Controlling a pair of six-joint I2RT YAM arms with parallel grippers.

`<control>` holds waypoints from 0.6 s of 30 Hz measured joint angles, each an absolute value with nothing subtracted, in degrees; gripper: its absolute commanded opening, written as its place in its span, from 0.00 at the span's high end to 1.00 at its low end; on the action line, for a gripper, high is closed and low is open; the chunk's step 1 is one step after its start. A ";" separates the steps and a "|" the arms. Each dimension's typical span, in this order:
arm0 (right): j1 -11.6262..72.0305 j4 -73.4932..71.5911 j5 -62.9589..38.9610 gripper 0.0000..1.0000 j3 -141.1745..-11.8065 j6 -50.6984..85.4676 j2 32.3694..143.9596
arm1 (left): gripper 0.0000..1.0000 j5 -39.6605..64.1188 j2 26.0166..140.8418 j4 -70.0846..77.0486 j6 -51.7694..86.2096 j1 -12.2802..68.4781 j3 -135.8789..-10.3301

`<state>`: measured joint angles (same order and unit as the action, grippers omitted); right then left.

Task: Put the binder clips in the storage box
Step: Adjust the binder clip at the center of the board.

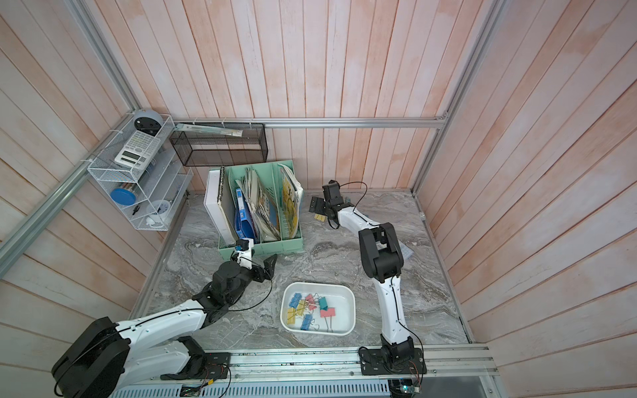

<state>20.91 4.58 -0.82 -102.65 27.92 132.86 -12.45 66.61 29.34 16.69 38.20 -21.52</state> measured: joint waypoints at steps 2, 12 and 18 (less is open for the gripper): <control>19.57 2.50 -0.97 0.02 -102.56 28.14 134.41 | 0.00 -12.47 66.61 29.32 16.62 38.19 -21.52; 11.99 -7.33 0.14 0.02 -94.61 27.46 131.28 | 0.00 -12.45 66.65 29.34 16.49 38.19 -21.52; 6.72 -10.31 1.43 0.02 -87.29 26.96 127.42 | 0.00 -12.47 66.78 29.34 16.47 38.19 -21.52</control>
<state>6.72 -10.31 1.43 -87.29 26.96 127.42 -12.47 66.78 29.34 16.47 38.20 -21.52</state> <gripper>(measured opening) 0.976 0.997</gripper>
